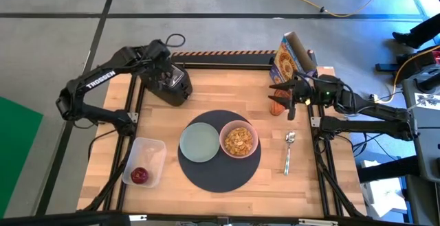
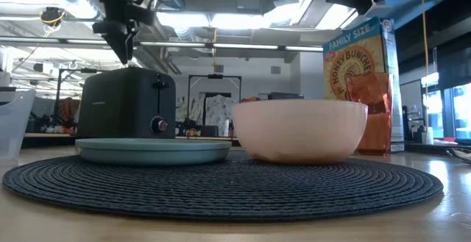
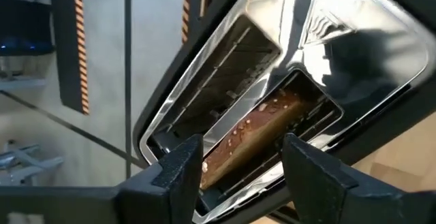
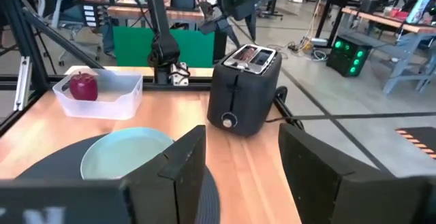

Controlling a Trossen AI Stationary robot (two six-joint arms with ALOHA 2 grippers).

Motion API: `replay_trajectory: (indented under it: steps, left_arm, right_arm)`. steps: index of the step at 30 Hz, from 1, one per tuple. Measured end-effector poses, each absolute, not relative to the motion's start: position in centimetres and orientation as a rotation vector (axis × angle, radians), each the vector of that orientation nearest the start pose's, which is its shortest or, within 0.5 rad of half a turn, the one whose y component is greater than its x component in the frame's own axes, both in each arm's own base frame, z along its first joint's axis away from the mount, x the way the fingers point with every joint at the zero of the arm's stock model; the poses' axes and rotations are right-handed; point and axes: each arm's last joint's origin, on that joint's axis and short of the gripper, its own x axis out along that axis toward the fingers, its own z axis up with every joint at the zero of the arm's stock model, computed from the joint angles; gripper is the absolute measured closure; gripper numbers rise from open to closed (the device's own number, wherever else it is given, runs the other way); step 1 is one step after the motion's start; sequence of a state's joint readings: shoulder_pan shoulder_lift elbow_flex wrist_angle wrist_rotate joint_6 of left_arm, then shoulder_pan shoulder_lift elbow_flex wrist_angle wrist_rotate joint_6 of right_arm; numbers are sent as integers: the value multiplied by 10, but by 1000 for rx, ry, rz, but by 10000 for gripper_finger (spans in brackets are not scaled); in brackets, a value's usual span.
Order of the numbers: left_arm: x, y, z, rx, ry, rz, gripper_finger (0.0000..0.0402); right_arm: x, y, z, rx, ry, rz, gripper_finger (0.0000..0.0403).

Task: Arrange a breakfast setting
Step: Put the bread on the blue plate

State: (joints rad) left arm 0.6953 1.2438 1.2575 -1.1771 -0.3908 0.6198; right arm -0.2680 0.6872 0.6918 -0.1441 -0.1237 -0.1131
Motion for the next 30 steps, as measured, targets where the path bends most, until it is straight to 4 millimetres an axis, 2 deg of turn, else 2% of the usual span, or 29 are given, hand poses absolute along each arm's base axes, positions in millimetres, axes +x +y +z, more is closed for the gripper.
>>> replay_trajectory:
  steps: [14,30]
  left_arm:
    - [161,169,314,312,1564,500,215]
    - [162,170,313,301,1550,478,228]
  right_arm:
    - [151,-38,318,-110,157,-134,229]
    - [151,-38,317,-132,164,-132,229]
